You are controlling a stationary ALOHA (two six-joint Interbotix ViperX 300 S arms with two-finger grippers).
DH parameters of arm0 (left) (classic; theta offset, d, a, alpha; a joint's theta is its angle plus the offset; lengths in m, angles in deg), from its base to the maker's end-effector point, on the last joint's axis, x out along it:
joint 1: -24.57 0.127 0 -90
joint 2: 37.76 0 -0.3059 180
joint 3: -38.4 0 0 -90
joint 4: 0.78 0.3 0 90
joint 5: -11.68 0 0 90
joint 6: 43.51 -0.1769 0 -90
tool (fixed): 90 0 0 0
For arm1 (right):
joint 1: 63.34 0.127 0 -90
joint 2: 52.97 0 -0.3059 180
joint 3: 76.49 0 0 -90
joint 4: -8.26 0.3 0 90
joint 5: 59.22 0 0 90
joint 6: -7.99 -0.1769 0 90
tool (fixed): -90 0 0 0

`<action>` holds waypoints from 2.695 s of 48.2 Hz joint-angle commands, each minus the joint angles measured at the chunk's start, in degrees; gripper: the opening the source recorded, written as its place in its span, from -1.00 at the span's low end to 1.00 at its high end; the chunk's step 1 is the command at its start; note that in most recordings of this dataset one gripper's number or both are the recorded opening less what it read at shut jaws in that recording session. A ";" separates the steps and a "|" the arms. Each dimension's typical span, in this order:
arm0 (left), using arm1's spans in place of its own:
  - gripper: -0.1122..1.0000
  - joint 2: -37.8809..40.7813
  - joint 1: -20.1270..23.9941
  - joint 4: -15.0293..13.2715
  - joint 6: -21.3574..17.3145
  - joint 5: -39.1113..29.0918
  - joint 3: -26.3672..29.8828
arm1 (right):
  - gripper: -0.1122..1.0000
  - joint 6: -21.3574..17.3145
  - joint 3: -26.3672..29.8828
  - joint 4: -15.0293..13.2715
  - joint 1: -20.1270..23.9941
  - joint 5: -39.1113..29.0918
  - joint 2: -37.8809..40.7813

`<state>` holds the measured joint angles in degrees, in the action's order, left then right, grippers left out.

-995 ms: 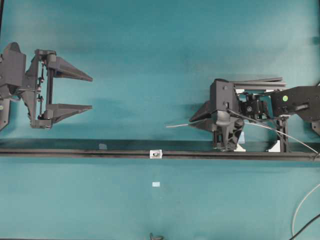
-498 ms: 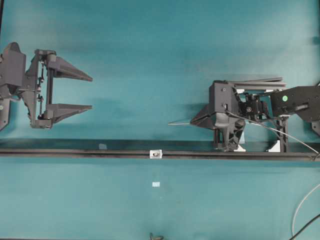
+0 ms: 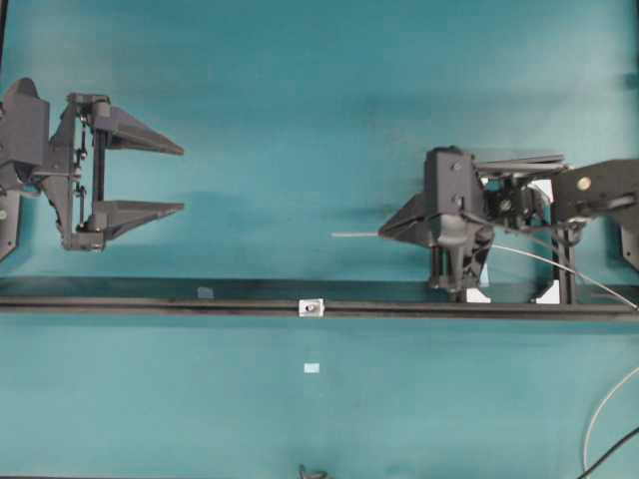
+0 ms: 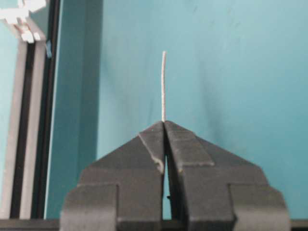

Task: Insert the wire through the hole in the metal fitting marked with a red label.
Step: 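Close the right gripper on the white wire, then carry the wire left along the rail toward the white bracket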

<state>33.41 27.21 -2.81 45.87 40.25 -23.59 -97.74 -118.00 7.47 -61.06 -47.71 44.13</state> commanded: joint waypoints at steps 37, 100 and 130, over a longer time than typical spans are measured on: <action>0.12 -5.98 -1.58 -0.09 0.26 -2.02 1.67 | -0.82 0.62 -1.85 -2.46 -0.62 -1.93 -12.04; 0.14 13.18 -15.91 -2.11 0.09 9.49 6.24 | -0.82 19.69 -4.92 40.43 22.41 22.32 -1.14; 0.12 28.39 -19.69 -2.99 3.16 20.57 10.11 | -0.82 22.15 -2.20 44.12 24.79 23.99 4.57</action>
<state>61.88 8.14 -5.62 48.95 59.84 -14.62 -75.68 -121.34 51.50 -36.54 -24.33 49.05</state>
